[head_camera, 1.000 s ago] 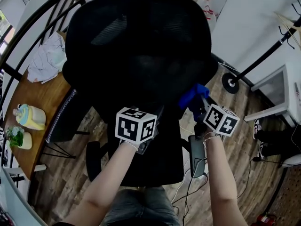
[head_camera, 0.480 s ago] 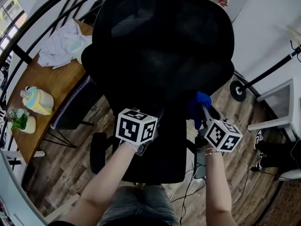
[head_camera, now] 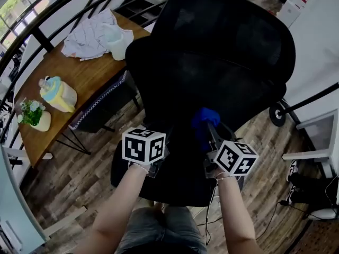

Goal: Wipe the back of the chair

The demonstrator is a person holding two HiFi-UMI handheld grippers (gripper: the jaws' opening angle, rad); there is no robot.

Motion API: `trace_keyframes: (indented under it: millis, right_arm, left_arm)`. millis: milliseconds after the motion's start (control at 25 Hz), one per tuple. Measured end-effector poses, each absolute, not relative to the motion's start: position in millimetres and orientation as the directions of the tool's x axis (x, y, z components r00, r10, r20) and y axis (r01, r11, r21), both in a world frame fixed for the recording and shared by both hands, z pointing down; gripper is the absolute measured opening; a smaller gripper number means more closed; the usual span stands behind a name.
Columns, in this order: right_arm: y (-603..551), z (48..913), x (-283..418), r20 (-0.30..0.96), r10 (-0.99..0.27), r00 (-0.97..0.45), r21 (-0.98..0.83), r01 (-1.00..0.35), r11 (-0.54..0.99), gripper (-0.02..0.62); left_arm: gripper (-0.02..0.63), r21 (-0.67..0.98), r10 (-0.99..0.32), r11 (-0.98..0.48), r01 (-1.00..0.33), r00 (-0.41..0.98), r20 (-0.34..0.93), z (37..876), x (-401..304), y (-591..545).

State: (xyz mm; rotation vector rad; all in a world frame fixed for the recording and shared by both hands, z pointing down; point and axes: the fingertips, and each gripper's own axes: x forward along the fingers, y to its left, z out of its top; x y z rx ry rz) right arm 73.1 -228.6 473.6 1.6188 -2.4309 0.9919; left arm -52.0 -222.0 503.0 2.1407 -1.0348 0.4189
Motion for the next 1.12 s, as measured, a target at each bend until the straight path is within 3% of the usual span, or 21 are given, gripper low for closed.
trace_keyframes:
  millis: [640,1120]
  right_arm:
    - [-260.4,519.7,-94.5,0.391,-0.639,-0.662,-0.583,-0.716,0.385,0.101]
    - [-293.8,551.0,-87.2,0.462,-0.653,-0.6,-0.544,-0.773,0.325,0.1]
  left_arm:
    - [0.035,0.437,-0.633,-0.245,-0.865,0.484,0.604,534.1,-162.1,-215.0]
    - [0.035,0.445,-0.625,-0.24,-0.863,0.488,0.609,541.8,-157.5,-230.5]
